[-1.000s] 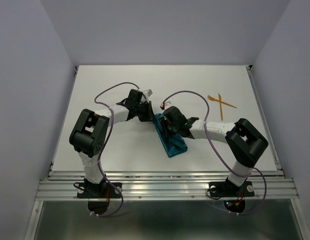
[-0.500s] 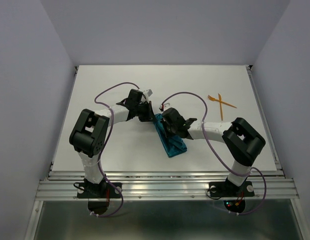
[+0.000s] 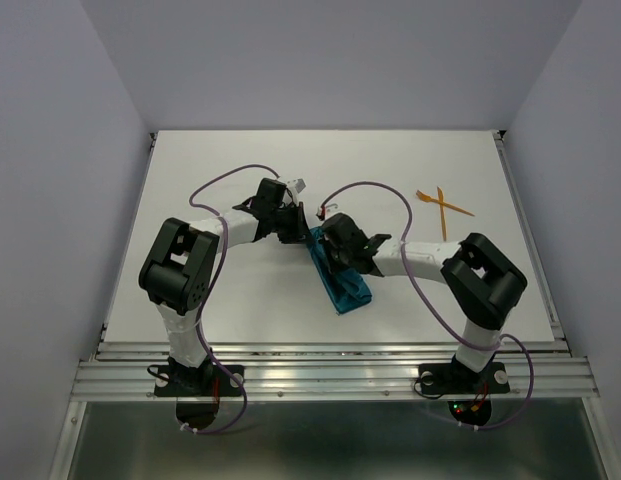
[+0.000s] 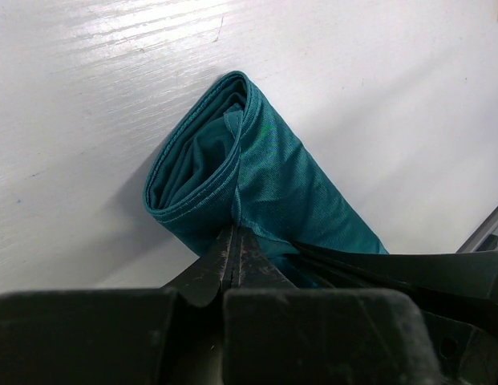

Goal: Fold the napkin into a case and place the utensils inside
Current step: Stuff the top corner of the smaller-rectangle-folded napkin into the folded napkin.

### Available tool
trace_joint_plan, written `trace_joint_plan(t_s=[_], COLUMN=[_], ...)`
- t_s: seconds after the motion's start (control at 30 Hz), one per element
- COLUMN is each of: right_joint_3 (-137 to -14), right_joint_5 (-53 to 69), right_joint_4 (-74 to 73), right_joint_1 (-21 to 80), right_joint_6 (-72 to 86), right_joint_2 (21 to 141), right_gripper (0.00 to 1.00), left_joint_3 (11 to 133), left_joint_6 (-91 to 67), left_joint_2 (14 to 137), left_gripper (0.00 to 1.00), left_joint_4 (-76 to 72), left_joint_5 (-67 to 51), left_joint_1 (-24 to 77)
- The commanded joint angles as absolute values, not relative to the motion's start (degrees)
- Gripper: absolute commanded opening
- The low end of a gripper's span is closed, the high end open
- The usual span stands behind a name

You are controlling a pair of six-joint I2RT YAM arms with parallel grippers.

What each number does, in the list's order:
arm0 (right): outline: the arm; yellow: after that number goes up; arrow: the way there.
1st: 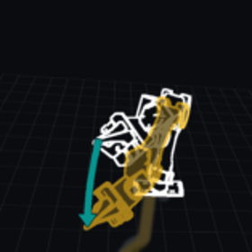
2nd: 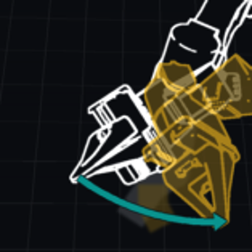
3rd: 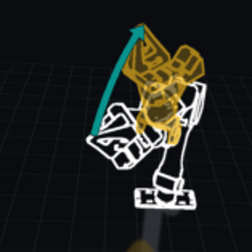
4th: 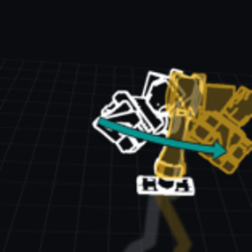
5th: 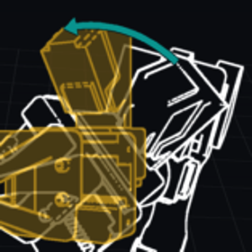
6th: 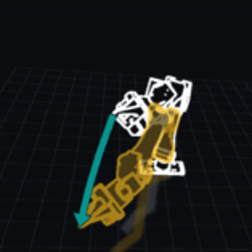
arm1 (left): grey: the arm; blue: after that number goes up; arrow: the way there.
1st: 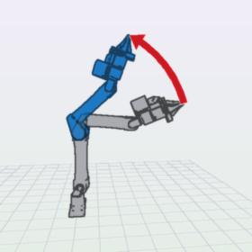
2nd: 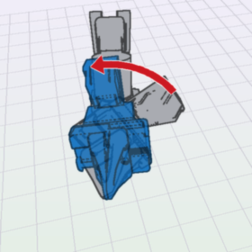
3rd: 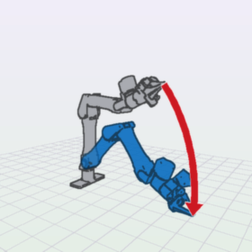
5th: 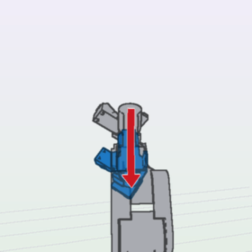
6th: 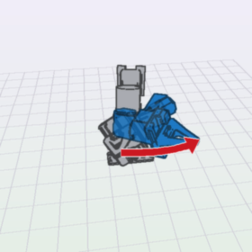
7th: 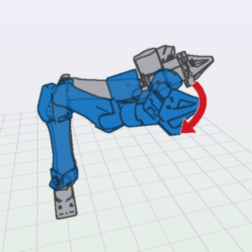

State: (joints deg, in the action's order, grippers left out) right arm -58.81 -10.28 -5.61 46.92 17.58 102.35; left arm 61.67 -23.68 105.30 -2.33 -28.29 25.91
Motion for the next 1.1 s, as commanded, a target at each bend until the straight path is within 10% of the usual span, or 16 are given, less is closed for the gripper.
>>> trace_joint_plan(t_s=[0.0,0.8,1.07], right_joint_3=[-62.4,-61.79,-60.47], right_joint_5=[-10.72,-7.47,-7.56], right_joint_4=[-3.25,-0.7,1.67], right_joint_1=[47.37,47.37,47.37], right_joint_6=[18.1,21.53,23.73], right_joint_2=[102.92,106.26,106.35], right_gripper=[0.01,0.01,0.01], left_joint_3=[62.58,65.21,67.67], left_joint_6=[-23.64,-23.56,-22.85], left_joint_2=[105.55,106.87,105.47], left_gripper=[0.0,0.0,0.38], left_joint_4=[-2.99,-1.06,3.16], left_joint_5=[-29.88,-28.92,-28.3], left_joint_1=[26.37,26.63,26.54])
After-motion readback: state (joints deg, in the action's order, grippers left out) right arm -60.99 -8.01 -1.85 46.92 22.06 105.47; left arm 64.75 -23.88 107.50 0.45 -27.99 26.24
